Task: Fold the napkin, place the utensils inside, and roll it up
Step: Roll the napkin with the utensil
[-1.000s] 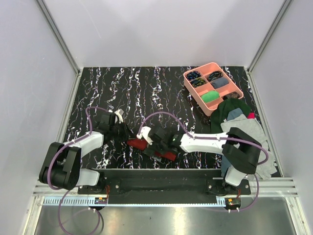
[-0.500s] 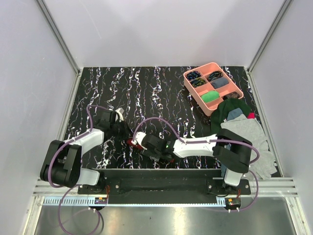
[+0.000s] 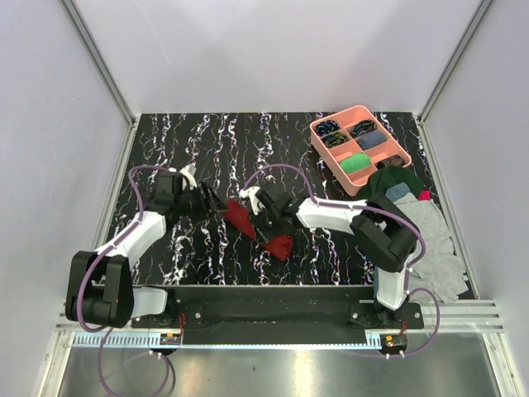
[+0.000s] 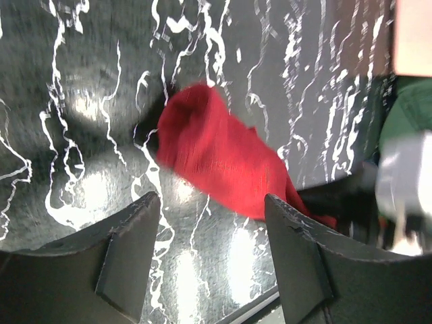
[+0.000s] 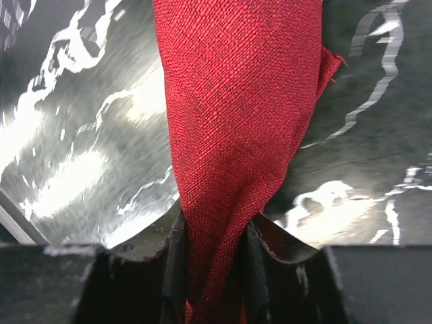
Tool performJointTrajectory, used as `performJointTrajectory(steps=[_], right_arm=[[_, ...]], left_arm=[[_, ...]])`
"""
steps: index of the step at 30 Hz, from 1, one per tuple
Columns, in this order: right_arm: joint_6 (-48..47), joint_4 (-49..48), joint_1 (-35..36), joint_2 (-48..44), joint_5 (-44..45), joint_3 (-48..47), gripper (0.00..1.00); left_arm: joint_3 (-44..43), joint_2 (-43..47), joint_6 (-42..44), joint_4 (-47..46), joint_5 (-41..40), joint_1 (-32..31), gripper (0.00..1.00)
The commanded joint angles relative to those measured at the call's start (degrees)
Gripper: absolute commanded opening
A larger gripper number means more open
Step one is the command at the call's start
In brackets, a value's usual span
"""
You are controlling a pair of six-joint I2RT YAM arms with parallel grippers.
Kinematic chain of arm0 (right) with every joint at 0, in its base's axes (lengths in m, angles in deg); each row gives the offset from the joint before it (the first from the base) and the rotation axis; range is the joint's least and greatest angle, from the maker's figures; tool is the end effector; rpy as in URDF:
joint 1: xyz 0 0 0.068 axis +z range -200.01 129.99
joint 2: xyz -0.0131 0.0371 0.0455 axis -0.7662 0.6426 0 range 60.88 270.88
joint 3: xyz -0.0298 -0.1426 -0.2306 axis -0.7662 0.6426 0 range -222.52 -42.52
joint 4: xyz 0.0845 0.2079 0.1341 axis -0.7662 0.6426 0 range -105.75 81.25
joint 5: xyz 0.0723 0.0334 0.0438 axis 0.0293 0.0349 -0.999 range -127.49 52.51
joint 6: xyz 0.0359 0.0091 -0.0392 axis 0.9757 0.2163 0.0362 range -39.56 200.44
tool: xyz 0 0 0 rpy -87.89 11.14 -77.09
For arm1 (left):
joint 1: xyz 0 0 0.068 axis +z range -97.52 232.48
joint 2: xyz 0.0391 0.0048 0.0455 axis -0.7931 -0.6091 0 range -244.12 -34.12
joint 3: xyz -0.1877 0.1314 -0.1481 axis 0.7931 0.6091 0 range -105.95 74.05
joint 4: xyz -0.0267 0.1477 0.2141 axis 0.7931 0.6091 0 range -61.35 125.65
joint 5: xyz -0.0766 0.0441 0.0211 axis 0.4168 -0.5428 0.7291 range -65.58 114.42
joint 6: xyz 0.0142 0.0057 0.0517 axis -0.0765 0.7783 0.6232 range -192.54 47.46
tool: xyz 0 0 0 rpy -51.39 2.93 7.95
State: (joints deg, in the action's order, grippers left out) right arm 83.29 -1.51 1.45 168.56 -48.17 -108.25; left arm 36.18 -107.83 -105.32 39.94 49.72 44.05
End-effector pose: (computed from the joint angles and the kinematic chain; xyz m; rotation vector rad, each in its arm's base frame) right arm 0.2335 0.3037 0.1553 -1.1547 2.3741 0.5858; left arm 0.2469 -0.0519 0.1942 -0.3068 2.4481 -0.8559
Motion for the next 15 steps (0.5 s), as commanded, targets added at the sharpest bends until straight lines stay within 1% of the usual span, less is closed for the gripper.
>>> performJointTrajectory(steps=[1,4,6,11,12,15], right_arm=[[7.07,7.99,-3.47,5.52,2.84,-0.62,0.35],[12.33,8.17,-6.98,6.4,4.17,-1.15,0.36],[13.58,8.26,-9.44,6.58,4.0,-1.41,0.36],[16.92,9.22,-12.87,7.63,10.4,-2.99,0.38],[17.27,9.58,-13.92,7.81,13.11,-3.34,0.39],[18.15,10.11,-16.47,9.39,15.24,-4.75,0.4]], left_arm=[[-2.74,2.78,1.31,1.54,0.45,0.87,0.66],[-2.91,3.14,1.75,2.24,0.63,1.31,0.67],[-2.91,3.22,1.84,2.33,1.06,1.57,0.67],[-3.18,3.58,1.66,2.6,2.82,2.1,0.68],[-3.35,4.01,1.92,2.77,3.26,2.18,0.68],[-4.58,4.8,2.89,4.35,3.7,2.62,0.68]])
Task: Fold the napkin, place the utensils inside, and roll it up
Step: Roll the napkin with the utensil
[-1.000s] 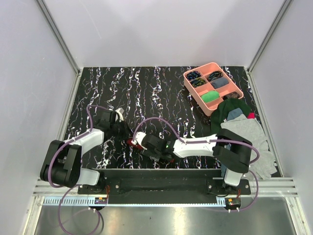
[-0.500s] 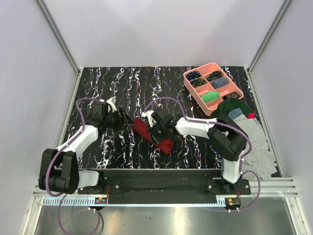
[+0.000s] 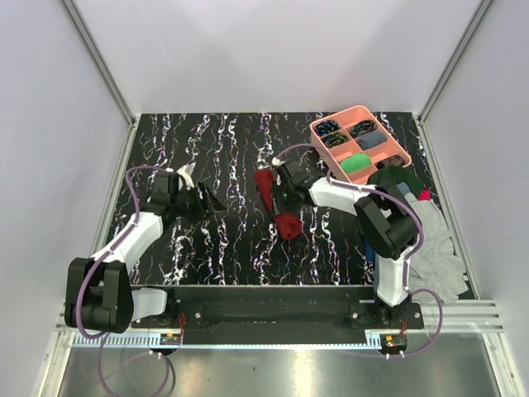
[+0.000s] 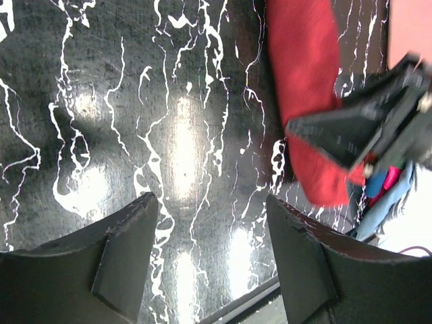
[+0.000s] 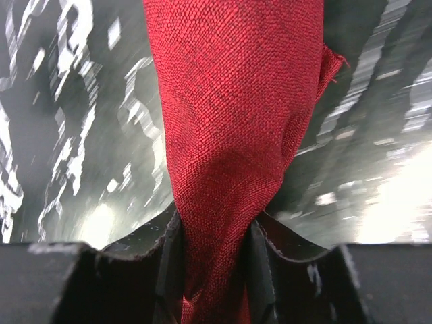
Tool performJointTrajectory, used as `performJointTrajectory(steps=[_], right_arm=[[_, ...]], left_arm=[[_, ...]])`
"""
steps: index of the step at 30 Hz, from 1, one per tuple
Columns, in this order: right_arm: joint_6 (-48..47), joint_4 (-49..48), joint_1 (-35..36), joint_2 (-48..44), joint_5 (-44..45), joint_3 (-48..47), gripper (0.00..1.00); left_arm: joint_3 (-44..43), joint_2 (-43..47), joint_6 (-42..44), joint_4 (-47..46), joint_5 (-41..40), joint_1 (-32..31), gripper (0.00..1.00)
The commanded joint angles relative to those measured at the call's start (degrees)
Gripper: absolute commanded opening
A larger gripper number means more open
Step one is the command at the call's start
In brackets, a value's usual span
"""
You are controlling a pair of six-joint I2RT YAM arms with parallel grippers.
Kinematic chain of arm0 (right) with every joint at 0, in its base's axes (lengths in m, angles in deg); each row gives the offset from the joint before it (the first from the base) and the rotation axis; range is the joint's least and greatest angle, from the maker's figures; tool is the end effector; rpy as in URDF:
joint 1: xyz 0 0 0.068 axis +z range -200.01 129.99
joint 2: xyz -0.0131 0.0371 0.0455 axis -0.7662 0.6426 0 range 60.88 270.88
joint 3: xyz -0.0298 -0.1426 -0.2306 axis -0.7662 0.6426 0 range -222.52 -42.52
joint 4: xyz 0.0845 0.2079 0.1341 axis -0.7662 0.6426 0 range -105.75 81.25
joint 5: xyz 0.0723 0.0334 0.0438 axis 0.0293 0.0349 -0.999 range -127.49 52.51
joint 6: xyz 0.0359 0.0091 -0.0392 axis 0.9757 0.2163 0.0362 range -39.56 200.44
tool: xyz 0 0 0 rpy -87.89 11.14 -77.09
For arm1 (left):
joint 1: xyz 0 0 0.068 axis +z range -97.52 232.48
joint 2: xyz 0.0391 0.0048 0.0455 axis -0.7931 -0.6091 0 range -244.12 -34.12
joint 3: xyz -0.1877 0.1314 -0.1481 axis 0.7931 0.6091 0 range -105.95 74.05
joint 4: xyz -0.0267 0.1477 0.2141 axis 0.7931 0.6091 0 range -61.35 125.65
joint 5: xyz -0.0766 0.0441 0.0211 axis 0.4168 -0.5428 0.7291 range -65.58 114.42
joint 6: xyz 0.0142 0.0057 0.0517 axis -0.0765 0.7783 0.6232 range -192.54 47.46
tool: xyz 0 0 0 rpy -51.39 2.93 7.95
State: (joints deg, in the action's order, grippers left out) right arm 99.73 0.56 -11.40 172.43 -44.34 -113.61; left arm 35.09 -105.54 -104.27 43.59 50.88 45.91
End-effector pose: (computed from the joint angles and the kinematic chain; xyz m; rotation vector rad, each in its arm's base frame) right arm 0.3115 0.2542 0.1542 -0.4902 2.5972 0.5203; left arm 0.2430 -0.0439 0.2049 -0.3148 2.4418 -0.8580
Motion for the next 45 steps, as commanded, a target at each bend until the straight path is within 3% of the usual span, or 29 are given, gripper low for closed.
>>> performJointTrajectory(steps=[1,6,8,14,18,22,29,35,45], right_arm=[[1.98,8.12,-4.24,6.13,11.77,0.17,0.41],[1.37,9.0,-7.49,5.7,13.7,-0.8,0.41],[0.84,9.61,-7.76,5.35,14.23,-1.77,0.47],[-0.39,10.05,-7.76,2.37,7.83,-4.76,0.84],[-0.74,9.09,-7.76,-4.12,7.03,-4.85,0.99],[-1.45,7.24,-7.76,-11.69,8.17,-3.01,1.0],[-4.08,-4.87,-7.76,-31.78,10.63,10.16,1.0],[-8.03,-19.38,-7.67,-48.41,13.27,29.04,1.0],[-8.92,-21.41,-7.76,-53.63,14.68,35.23,1.0]], left_arm=[[-3.93,2.69,2.28,1.92,2.72,0.94,0.69],[-7.0,3.91,6.14,6.24,2.72,2.7,0.72],[-7.53,4.0,6.94,7.38,2.72,3.31,0.73],[-7.62,4.35,7.99,7.56,4.22,4.02,0.79],[-7.97,7.34,10.19,7.82,2.64,4.11,0.86],[-8.59,10.94,12.47,9.32,-0.52,4.28,0.98],[-7.36,18.15,15.29,9.94,-3.78,4.63,0.99],[-3.24,27.99,15.03,4.85,-4.74,4.63,0.99],[-1.65,34.24,15.11,3.7,-10.46,4.63,0.99]])
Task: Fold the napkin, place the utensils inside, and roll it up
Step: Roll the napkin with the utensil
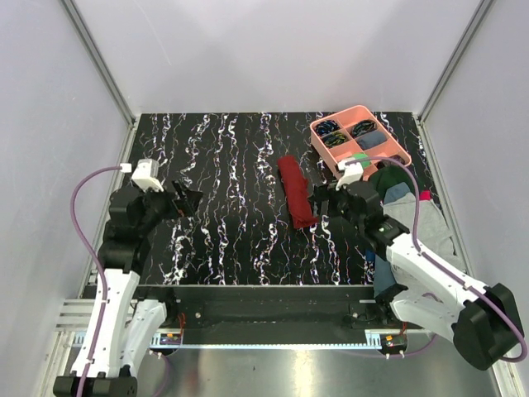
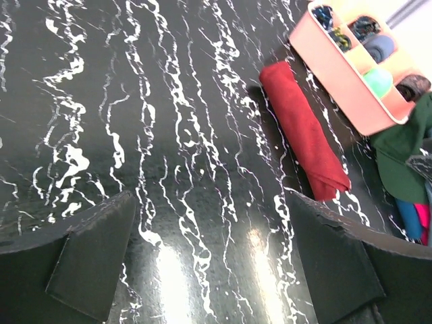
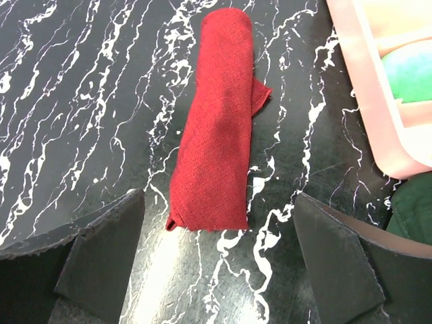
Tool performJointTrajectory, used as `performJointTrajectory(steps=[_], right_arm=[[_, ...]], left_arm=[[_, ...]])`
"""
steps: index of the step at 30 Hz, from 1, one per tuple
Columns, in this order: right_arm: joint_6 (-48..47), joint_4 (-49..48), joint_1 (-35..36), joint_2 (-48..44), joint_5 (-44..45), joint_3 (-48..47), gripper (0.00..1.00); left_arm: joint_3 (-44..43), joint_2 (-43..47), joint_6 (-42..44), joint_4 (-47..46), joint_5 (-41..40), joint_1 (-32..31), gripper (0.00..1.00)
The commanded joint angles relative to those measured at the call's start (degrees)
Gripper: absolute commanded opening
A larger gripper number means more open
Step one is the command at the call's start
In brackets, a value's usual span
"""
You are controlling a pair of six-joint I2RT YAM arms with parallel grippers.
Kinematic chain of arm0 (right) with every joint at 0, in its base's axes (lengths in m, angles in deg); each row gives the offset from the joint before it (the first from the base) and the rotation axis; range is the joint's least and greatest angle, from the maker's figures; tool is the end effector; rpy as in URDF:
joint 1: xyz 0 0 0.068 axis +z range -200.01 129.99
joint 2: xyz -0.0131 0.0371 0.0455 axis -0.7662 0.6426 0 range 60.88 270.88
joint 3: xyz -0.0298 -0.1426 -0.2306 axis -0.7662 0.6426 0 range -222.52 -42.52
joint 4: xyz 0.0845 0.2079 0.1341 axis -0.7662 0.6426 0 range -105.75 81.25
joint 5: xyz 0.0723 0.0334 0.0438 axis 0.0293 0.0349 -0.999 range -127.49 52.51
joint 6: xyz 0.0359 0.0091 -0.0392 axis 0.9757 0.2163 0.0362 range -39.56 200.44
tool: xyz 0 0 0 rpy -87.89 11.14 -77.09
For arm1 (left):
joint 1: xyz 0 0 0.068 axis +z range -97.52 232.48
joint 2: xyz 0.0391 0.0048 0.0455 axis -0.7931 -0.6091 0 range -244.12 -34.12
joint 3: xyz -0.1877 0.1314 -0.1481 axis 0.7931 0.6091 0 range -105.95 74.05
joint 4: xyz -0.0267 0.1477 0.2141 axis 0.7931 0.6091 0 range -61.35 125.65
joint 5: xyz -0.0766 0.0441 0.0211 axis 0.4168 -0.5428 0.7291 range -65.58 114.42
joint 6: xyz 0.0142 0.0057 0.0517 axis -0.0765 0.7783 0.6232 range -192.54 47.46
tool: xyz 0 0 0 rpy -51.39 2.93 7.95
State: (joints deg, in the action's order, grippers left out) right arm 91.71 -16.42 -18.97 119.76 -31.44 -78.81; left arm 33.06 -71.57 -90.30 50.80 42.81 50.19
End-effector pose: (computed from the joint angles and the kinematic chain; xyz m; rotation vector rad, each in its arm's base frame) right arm 0.2026 0.1176 0.2599 -0.2690 1.9522 0.3833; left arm 0.1528 -0.0173 0.3146 -0.0369 1.9146 -0.5411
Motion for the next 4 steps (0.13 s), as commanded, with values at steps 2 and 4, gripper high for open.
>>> performJointTrajectory(steps=[2,4], right_arm=[[-0.63,-4.52,-0.2,-0.43,1.52,0.52,1.0],[-0.63,-4.78,-0.2,-0.34,1.34,0.52,1.0]], left_arm=[[0.48,0.36,1.06,-3.52,-2.48,0.35,0.99],[0.56,0.71,0.71,-3.52,-2.92,0.35,0.99]])
